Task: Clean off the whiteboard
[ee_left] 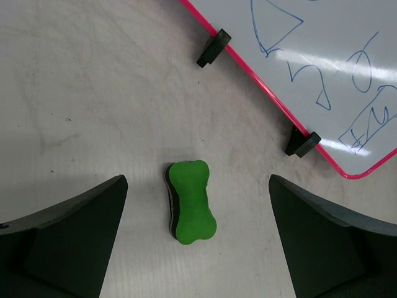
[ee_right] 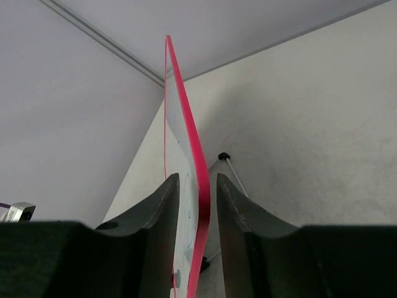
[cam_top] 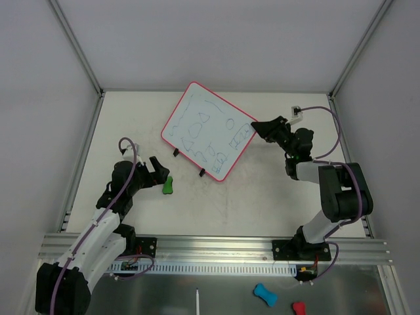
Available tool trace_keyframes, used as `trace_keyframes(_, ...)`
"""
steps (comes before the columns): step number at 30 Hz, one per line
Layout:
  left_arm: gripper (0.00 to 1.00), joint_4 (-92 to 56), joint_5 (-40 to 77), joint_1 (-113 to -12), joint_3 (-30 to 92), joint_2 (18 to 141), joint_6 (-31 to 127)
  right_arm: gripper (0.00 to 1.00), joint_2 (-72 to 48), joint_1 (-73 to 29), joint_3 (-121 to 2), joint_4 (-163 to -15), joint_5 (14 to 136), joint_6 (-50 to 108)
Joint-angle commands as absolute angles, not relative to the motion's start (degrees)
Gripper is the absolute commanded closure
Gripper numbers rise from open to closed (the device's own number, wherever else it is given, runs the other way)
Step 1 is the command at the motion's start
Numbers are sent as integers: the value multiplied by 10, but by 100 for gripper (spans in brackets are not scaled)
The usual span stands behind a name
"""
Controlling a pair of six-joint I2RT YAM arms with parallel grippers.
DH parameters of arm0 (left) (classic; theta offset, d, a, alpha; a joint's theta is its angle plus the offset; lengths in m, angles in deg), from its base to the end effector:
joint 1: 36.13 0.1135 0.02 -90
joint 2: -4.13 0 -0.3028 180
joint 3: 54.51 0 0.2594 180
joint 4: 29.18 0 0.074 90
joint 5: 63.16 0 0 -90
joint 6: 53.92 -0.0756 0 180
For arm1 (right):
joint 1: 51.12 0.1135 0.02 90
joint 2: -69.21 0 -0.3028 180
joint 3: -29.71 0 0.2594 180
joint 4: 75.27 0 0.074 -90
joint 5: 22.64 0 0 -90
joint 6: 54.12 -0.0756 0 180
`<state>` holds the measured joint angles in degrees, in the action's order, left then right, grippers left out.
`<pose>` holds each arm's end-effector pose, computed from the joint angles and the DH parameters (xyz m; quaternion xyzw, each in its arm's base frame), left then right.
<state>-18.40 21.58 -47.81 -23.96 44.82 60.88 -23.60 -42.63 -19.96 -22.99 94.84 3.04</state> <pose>0.1800 -0.0443 0.2119 -0.0682 0.8204 -0.2132 0.5261 0.3543 0.0882 0.2610 -0.0439 0.6539 0.4051 0.6375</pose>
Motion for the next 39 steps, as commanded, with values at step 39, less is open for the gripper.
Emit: trace_keyframes(39, 19, -8, 314, -596, -43, 734, 582, 100, -245, -427, -218, -218, 957, 31)
